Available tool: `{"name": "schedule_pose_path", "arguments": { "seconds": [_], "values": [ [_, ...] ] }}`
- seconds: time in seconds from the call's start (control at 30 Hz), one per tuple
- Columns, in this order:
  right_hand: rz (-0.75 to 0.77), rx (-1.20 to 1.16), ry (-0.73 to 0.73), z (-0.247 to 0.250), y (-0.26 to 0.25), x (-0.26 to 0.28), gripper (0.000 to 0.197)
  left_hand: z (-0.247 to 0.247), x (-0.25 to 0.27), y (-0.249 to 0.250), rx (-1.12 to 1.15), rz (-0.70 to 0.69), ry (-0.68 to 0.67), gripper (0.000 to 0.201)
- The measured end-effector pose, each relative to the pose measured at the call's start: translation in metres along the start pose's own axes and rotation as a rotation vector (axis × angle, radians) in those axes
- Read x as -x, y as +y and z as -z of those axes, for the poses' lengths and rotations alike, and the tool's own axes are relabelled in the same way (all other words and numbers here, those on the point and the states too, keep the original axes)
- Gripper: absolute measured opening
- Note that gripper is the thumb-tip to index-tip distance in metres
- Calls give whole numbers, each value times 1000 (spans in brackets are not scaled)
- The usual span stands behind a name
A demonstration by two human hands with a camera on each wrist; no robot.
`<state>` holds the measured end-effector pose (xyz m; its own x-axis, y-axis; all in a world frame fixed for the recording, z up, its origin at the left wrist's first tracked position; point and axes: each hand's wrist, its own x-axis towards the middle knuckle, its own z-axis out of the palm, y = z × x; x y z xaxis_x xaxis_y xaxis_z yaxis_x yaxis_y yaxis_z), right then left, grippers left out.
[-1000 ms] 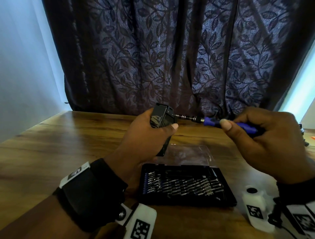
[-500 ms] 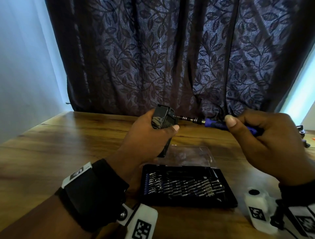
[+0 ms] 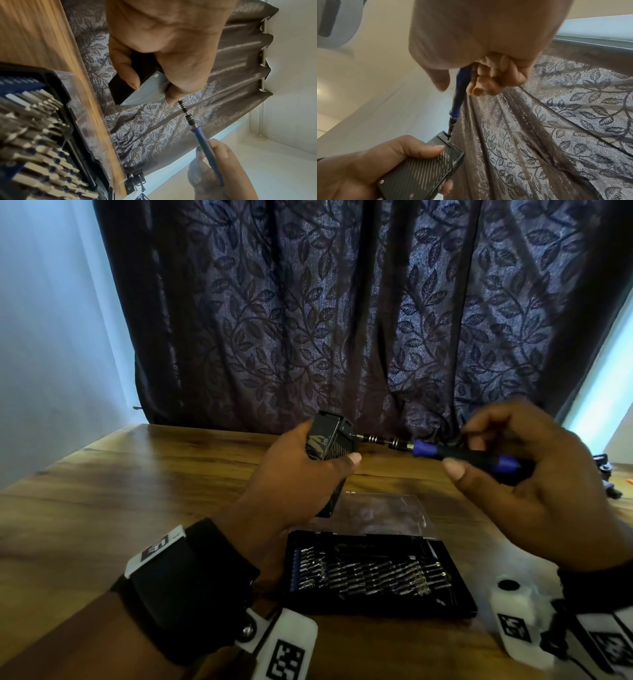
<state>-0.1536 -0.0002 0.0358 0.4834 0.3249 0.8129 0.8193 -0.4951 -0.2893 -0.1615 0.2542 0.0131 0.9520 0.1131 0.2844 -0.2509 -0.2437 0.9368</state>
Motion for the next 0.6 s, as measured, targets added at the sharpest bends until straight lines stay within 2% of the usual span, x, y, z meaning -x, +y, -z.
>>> {"name": "schedule_pose_path", "arguments": {
  "seconds": [0.13, 0.3, 0.4, 0.6],
  "values": [
    [14, 88, -10, -1, 0, 0, 28, 0, 0, 0, -3, 10, 19, 19],
    [6, 92, -11, -2, 4, -1, 39, 0, 0, 1, -10, 8, 16, 20],
    [-16, 31, -19, -1, 3, -1, 23, 0, 0, 0, -22, 2, 7, 20],
    [-15, 97, -23, -2, 4, 0, 22, 2, -1, 1, -19, 6, 24, 21]
  ]
}}
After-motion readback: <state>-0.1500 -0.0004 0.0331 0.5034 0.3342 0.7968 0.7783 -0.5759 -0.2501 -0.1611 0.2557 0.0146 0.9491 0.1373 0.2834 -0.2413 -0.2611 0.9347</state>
